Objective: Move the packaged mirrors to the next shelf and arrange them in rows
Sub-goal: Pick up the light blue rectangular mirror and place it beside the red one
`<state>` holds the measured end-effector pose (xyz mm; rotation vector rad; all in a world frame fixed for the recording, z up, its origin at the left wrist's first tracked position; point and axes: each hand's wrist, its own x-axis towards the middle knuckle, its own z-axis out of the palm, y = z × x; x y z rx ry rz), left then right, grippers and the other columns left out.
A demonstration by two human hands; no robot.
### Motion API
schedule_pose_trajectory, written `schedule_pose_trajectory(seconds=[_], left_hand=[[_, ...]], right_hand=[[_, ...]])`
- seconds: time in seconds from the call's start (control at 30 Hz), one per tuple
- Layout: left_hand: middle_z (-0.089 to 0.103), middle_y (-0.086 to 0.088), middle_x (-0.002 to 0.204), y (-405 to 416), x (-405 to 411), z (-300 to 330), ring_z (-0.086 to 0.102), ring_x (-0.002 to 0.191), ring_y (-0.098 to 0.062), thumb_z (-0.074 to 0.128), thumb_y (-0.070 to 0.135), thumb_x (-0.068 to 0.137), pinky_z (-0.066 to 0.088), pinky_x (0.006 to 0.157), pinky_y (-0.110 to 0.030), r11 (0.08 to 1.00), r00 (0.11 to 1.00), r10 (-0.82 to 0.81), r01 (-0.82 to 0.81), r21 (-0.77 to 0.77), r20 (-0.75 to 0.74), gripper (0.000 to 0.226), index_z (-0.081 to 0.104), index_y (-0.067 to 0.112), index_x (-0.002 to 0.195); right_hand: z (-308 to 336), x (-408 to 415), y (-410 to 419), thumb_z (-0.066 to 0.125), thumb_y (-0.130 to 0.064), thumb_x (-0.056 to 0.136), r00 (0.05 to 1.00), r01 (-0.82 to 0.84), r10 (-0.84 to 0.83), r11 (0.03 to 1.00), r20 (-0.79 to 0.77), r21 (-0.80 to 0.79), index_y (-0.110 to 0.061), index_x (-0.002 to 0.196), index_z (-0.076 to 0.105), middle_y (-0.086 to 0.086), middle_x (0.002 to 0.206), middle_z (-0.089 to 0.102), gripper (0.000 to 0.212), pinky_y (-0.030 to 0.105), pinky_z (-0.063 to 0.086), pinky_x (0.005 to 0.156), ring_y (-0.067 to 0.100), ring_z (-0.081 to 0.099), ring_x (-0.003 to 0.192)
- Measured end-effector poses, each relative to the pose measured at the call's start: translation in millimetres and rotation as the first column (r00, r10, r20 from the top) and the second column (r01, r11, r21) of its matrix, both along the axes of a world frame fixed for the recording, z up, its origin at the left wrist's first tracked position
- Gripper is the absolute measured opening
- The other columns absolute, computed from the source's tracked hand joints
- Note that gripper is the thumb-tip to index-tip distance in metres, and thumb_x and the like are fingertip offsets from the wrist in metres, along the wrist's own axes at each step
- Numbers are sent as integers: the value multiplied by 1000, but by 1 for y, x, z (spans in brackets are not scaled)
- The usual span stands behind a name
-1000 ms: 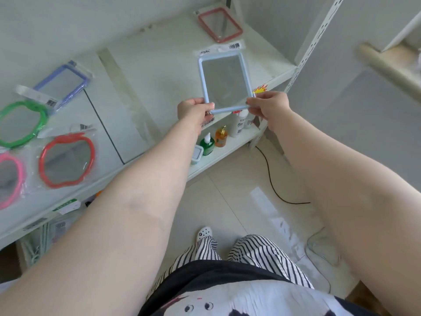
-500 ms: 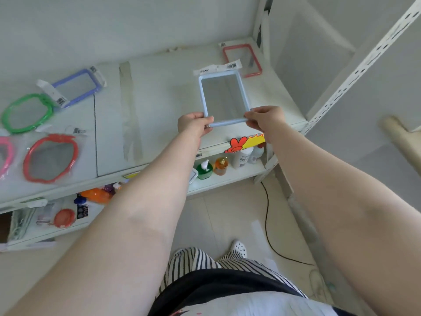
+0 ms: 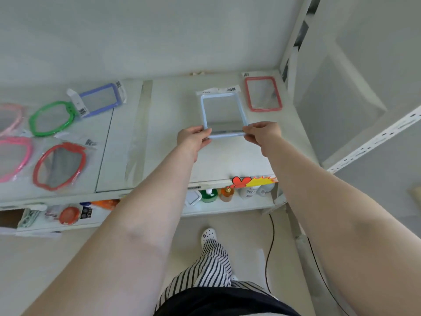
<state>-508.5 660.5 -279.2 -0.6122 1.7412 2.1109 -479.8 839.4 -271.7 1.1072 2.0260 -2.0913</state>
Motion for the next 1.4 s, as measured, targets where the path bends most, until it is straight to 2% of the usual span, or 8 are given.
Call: schedule_pose_trajectory(seconds=[0.2, 0.5, 0.7, 0.93, 1.07, 1.2, 1.3, 1.4], left_hand=[[62, -10, 96, 13, -56, 0, 58, 99, -23, 57, -8, 88, 46, 94, -26, 992, 993, -118, 117, 49, -3, 40, 51, -8, 127], [59, -23, 118, 39, -108, -35, 57, 98, -23, 58, -12, 85, 47, 94, -27, 1000, 997, -21, 20, -18, -72, 44, 52, -9, 129], [61, -24, 123, 59, -128, -64, 59, 94, -22, 62, -9, 84, 49, 90, -24, 994, 985, 81, -90, -53, -154, 40, 57, -7, 123], [63, -24, 120, 70, -138, -92, 61, 73, -18, 64, -7, 83, 54, 87, -27, 982, 974, 126, -149, -113, -188, 38, 59, -8, 121], [67, -17, 116, 67, -136, -99, 66, 97, -23, 69, 5, 81, 51, 97, -32, 955, 969, 74, -137, -263, -234, 38, 63, -2, 119], [69, -10, 98, 64, -131, -101, 59, 87, -16, 73, 16, 79, 47, 88, -25, 911, 967, -58, -51, -410, -249, 19, 71, 10, 98], [60, 0, 78, 65, -132, -102, 52, 76, -18, 80, 23, 71, 42, 74, -24, 820, 938, -205, 9, -572, -279, 24, 56, 23, 65], [67, -11, 96, 68, -141, -117, 66, 86, -30, 80, 40, 51, 54, 80, -34, 704, 917, -293, 15, -710, -271, 41, 69, 14, 81]], right_hand=[[-2, -51, 18, 74, -4, 79, 999, 42, -43, 998, -21, -42, -13, 72, 60, 2, 70, 63, 18, 36, 51, 92, 15, 64, 64], [-32, -97, 31, 69, 3, 82, 987, 97, -120, 974, -109, -203, 5, 115, 61, 10, 94, 65, 33, 13, 56, 61, 15, 63, 67], [-63, -122, 46, 71, -6, 83, 991, 70, -75, 996, -113, -46, -2, 111, 66, 9, 96, 70, 30, 23, 54, 75, 12, 67, 67], [-81, -134, 54, 72, -11, 83, 993, -3, 30, 974, -118, 225, -3, 103, 67, 10, 91, 70, 22, 13, 43, 44, 9, 64, 61], [-88, -137, 52, 73, -16, 82, 991, -50, 98, 905, -93, 423, -2, 96, 67, 10, 81, 68, 21, 27, 49, 61, 21, 64, 67], [-90, -135, 58, 72, -36, 80, 993, -97, 117, 760, 11, 643, -18, 108, 64, 5, 109, 66, 34, 38, 54, 84, 27, 63, 94], [-95, -133, 60, 69, -49, 79, 993, -116, 82, 621, 83, 775, -25, 124, 58, 6, 132, 53, 52, 38, 35, 103, 30, 41, 127], [-101, -133, 57, 65, -54, 80, 991, -135, 72, 588, 115, 797, -25, 136, 51, 5, 143, 44, 65, 40, 22, 110, 31, 30, 135]])
